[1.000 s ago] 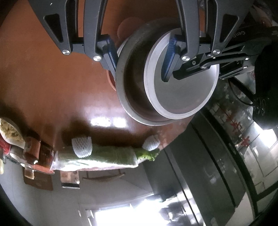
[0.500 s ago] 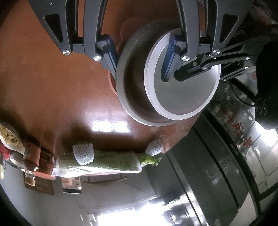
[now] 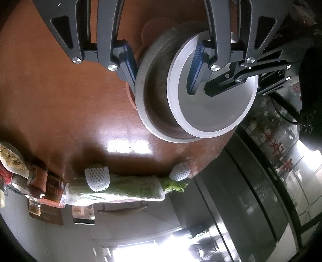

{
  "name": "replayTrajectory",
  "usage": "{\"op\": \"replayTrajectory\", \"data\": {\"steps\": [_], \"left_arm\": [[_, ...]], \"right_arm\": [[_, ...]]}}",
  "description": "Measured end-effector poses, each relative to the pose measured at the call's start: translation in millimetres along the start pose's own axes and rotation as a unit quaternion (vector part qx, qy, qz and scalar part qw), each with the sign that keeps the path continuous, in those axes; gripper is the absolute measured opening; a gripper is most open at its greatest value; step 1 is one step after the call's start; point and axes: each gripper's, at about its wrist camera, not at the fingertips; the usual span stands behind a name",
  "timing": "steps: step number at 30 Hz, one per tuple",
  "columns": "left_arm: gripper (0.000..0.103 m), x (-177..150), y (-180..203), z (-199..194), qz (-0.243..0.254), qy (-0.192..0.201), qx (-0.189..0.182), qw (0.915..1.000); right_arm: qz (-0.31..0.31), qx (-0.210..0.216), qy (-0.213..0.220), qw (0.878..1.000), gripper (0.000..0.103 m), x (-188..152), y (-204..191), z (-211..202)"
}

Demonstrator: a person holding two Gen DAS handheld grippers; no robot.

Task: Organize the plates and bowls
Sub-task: 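Lift the steel bowl with nested bowls using the right gripper toward the silver pan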

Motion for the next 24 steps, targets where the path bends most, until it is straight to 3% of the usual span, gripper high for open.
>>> {"op": "replayTrajectory", "data": {"steps": [24], "left_arm": [[0.048, -0.8, -2.4, -3.1, 0.0, 0.007, 0.005, 1.0]], "right_arm": [[-0.009, -0.01, 0.003, 1.0, 0.051, 0.2, -4.2, -0.8]]}}
Point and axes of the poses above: each gripper's, at about its wrist camera, not at the fingertips, and z roughly the way its jaws point, y to its right, x to its top, and after that the axes turned 1 degree about z, right-handed
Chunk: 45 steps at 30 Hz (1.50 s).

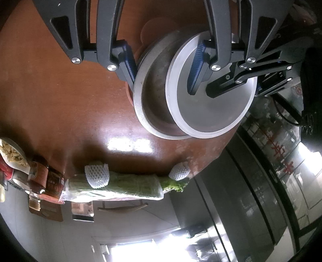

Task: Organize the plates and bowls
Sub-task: 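Lift the steel bowl with nested bowls using the right gripper toward the silver pan, then lower the steel bowl onto the silver pan and open the right gripper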

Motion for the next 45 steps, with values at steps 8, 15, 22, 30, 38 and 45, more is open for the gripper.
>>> {"op": "replayTrajectory", "data": {"steps": [8, 15, 22, 30, 38, 45], "left_arm": [[0.048, 0, -1, 0, 0.001, 0.001, 0.003, 1.0], [0.048, 1, -2, 0, -0.003, 0.002, 0.002, 1.0], [0.048, 1, -1, -3, -0.001, 0.004, 0.003, 1.0], [0.048, 1, -1, -10, -0.002, 0.012, 0.005, 0.9999], [0.048, 2, 1, -17, -0.003, 0.02, 0.01, 0.9997], [0.05, 0, 2, -32, -0.003, 0.038, 0.011, 0.9992]], "right_arm": [[-0.001, -0.002, 0.001, 1.0, 0.051, 0, 0, 0], [-0.005, -0.005, 0.006, 1.0, 0.051, 1, -1, -2], [-0.01, -0.015, 0.011, 1.0, 0.051, 0, -2, -4], [-0.008, -0.015, 0.014, 1.0, 0.055, 1, -3, -6], [-0.015, -0.019, 0.019, 1.0, 0.057, 2, -5, -12], [-0.029, -0.03, 0.043, 0.998, 0.058, 2, -10, -26]]}}
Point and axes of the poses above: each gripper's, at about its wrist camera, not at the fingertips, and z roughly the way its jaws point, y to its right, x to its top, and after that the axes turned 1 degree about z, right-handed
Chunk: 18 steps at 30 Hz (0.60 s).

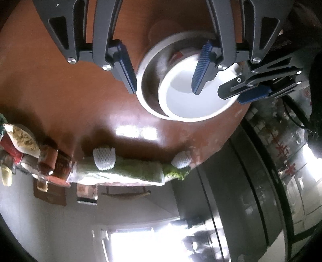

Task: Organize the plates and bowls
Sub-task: 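Lower the steel bowl onto the silver pan and open the right gripper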

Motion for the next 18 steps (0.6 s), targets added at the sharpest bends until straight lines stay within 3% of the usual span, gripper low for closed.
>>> {"op": "replayTrajectory", "data": {"steps": [18], "left_arm": [[0.051, -21, 16, -47, 0.009, 0.033, 0.026, 0.9991]], "right_arm": [[-0.014, 0.002, 0.026, 1.0, 0.058, -15, -5, -46]]}}
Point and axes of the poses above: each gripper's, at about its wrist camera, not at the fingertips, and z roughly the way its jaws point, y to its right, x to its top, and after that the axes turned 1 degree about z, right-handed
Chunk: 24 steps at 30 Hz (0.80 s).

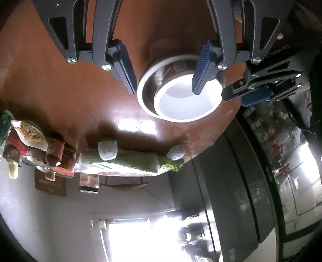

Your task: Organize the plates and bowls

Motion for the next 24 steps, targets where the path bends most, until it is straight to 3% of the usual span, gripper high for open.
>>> {"op": "replayTrajectory", "data": {"steps": [14, 24], "left_arm": [[0.052, -36, 25, -24, 0.004, 0.003, 0.016, 0.9999], [0.054, -61, 38, -19, 0.004, -0.014, 0.021, 0.9997]], "right_arm": [[-0.01, -0.01, -0.002, 1.0, 0.06, -36, 2, -36], [-0.005, -0.024, -0.003, 1.0, 0.063, -64, 11, -53]]}}
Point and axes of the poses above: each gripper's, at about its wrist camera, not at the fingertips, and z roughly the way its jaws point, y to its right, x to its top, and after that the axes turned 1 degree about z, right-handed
